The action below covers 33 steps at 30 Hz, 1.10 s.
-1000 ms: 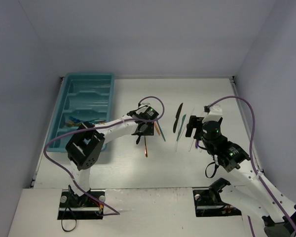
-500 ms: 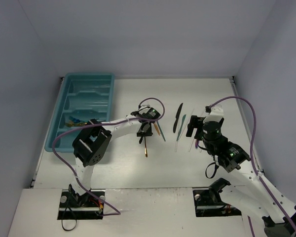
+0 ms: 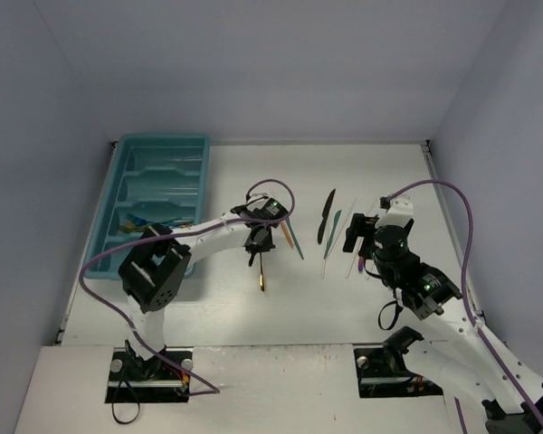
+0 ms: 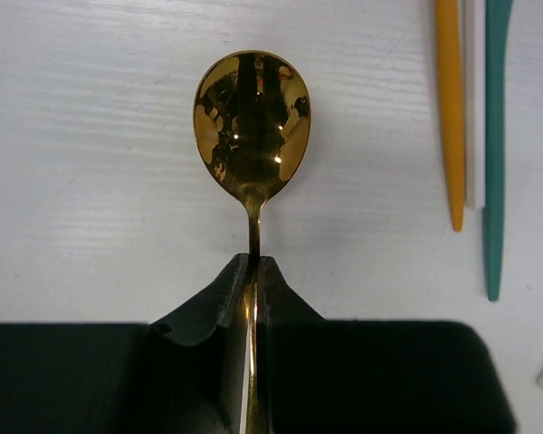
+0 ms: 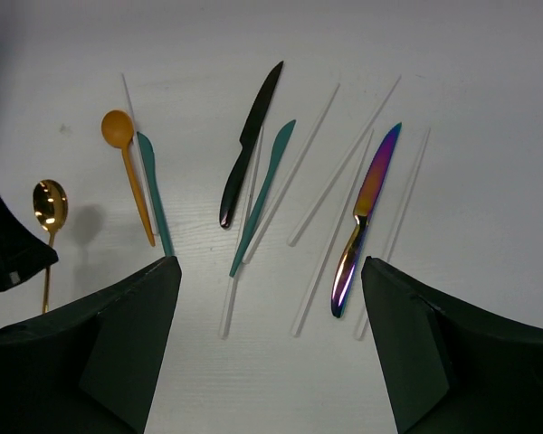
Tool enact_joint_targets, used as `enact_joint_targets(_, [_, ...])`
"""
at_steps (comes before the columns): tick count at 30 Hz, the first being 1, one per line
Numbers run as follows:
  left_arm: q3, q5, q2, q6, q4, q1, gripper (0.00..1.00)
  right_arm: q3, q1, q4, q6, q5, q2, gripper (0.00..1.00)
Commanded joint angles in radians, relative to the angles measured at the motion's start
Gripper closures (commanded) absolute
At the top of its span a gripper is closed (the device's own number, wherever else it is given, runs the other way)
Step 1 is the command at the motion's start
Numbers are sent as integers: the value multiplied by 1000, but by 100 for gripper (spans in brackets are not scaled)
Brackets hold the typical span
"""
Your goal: Sort the eating utensils into containers
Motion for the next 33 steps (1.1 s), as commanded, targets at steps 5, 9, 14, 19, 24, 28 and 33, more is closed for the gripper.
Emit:
enact_joint_targets(5, [-41,-78,-395,-75,-2,134,100,6,-7,35,17,43,-27,21])
enact_joint_targets(9, [-106,-146,-536,-131,-43,216,100,4,-7,35,17,40,-34,21])
enact_joint_targets(14, [-171,-235,-660,-259,-163,348,100,1,-7,35,21,38,-39,21])
enact_joint_targets(19, [-243,-206,-752,-372,-198,526,100,-1,-7,35,22,34,-37,21])
enact_joint_targets(24, [-316,-229,-816,-488,-200,627,100,-1,-7,34,20,32,-34,21])
enact_joint_targets(28, [-349,-180,-803,-565,-200,711,100,-1,-7,35,21,31,-32,21])
enact_joint_targets(33, [-406,-160,-780,-652,-201,758,100,-2,-7,35,21,31,-27,20])
